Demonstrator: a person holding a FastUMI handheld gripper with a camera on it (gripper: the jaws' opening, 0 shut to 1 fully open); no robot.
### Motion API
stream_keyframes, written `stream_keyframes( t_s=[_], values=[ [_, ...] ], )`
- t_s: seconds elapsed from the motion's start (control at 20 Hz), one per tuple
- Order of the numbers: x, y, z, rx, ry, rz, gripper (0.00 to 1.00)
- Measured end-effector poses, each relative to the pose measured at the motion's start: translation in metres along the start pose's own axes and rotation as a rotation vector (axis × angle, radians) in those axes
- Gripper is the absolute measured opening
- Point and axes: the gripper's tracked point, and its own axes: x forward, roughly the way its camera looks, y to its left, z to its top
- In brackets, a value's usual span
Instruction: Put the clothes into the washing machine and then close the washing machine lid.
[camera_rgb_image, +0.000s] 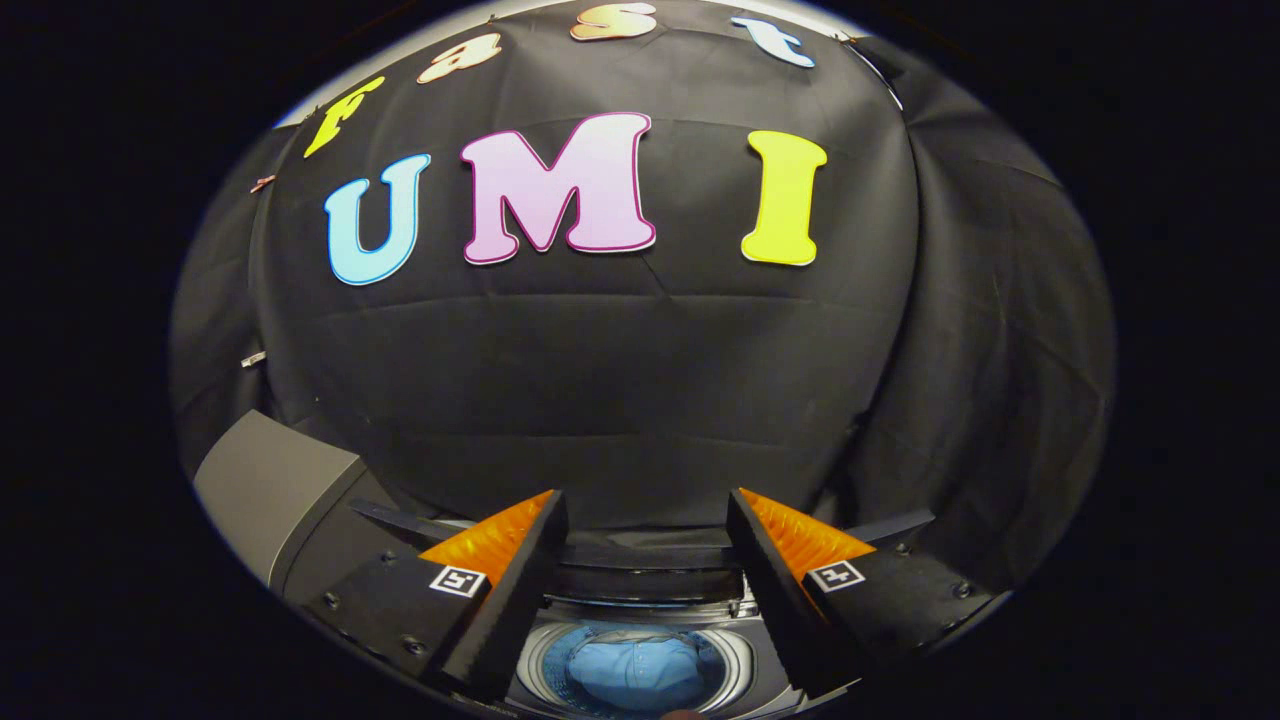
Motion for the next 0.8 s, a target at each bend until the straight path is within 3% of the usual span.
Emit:
stream_keyframes(
  t_s=[0.8],
  values=[
    [-0.046, 0.001, -0.037, -0.002, 0.053, -0.102, 1.0]
  ],
)
